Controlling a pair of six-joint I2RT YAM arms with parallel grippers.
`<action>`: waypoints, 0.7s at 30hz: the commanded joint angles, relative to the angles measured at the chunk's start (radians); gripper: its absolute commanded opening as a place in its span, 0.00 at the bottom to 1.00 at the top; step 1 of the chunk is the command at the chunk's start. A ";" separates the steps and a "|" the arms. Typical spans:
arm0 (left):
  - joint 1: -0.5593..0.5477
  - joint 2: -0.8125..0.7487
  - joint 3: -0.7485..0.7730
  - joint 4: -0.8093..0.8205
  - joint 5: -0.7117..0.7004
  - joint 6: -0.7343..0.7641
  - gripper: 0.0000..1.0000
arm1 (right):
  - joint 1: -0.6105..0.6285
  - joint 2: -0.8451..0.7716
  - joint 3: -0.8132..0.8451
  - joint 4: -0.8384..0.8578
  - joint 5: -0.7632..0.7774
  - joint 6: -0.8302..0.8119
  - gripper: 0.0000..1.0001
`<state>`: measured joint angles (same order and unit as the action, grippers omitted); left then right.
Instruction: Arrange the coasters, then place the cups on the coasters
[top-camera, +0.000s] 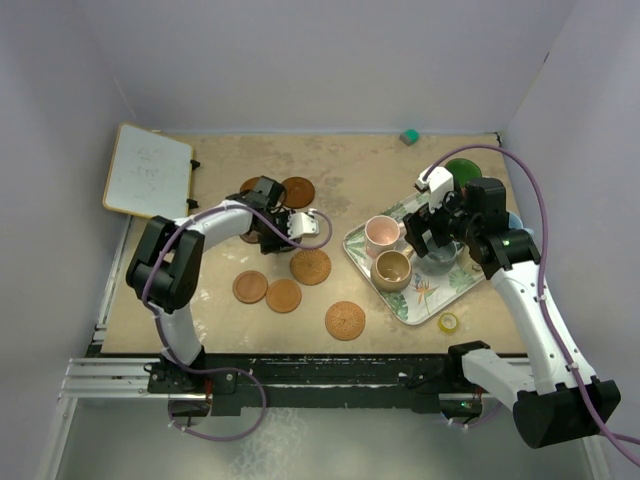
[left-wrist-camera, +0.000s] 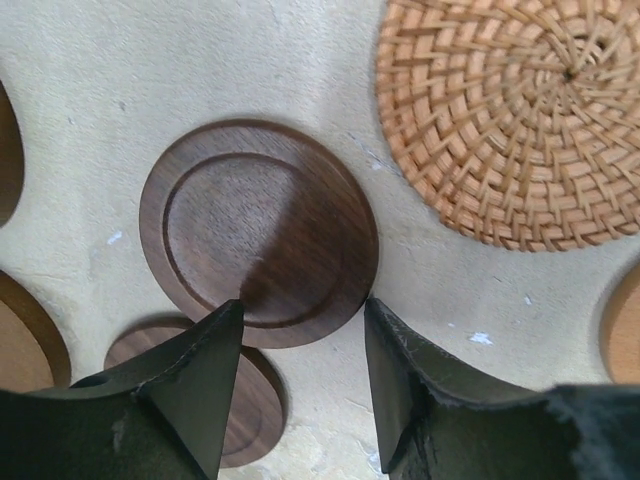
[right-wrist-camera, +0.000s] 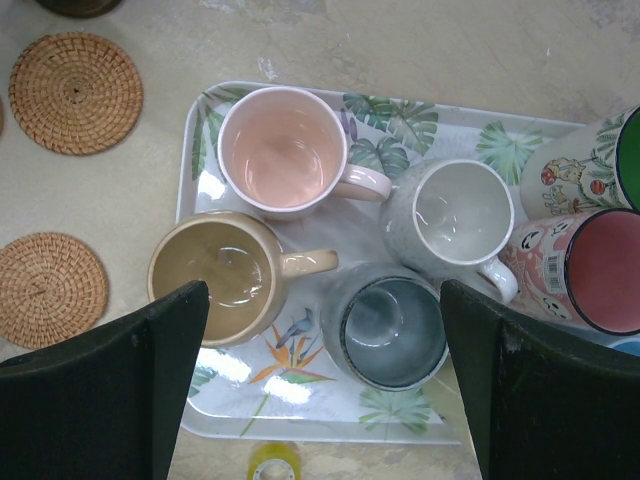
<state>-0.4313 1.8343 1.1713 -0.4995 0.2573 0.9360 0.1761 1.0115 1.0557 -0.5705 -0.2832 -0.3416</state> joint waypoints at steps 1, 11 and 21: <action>0.002 0.048 0.070 -0.014 0.014 0.045 0.47 | -0.004 -0.025 0.009 0.017 -0.030 -0.010 1.00; -0.022 0.134 0.167 -0.041 0.073 0.060 0.38 | -0.008 -0.025 0.009 0.017 -0.030 -0.009 1.00; -0.038 0.139 0.237 -0.092 0.180 0.027 0.36 | -0.010 -0.023 0.009 0.015 -0.030 -0.011 1.00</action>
<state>-0.4633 1.9858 1.3777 -0.5522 0.3408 0.9703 0.1707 1.0115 1.0557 -0.5705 -0.2836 -0.3420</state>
